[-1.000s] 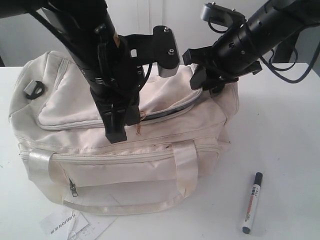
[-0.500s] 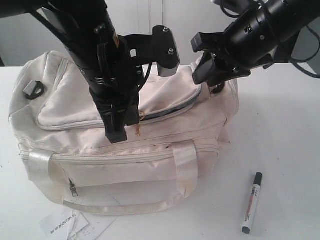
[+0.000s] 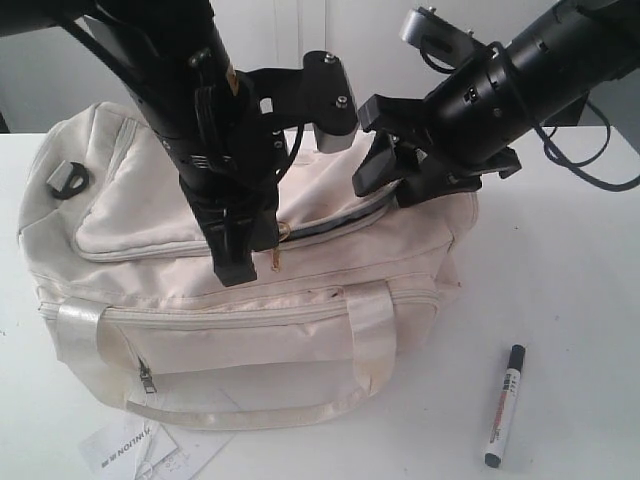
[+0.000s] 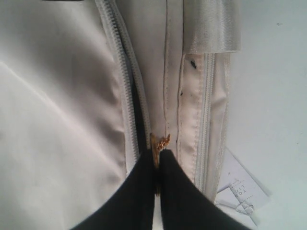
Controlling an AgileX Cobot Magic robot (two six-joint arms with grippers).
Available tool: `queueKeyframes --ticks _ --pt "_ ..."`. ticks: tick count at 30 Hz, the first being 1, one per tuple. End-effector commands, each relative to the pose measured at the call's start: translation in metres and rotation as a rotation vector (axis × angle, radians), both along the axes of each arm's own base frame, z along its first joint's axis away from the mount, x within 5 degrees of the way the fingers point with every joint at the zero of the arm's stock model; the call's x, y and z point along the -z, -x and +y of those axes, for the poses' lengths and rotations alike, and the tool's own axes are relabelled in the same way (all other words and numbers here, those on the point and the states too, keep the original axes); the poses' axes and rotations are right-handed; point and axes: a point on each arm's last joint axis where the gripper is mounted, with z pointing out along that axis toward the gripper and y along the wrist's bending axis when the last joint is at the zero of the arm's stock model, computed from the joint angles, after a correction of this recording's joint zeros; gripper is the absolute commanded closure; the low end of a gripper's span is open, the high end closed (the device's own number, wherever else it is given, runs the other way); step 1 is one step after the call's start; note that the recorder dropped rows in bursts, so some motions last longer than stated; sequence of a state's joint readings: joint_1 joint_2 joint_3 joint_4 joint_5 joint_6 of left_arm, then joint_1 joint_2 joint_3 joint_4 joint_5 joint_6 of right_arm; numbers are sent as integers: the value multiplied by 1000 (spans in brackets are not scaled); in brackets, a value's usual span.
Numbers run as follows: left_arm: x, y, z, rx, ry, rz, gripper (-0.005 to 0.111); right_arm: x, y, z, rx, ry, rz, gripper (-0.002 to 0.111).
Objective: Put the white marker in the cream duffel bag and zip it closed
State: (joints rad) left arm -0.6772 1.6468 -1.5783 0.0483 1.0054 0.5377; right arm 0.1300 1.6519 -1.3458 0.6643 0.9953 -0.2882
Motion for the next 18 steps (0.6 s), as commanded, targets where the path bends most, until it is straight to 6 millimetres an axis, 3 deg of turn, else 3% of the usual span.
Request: queueKeyframes --ticks 1,6,18 --pt "-5 4 1 -17 14 11 107 3 -5 1 38 -19 -22 62" --pt "-5 4 1 -19 17 8 107 9 -10 0 51 -4 -35 107" --pt "-2 8 12 -21 -106 50 107 9 -12 -3 23 34 -77 108"
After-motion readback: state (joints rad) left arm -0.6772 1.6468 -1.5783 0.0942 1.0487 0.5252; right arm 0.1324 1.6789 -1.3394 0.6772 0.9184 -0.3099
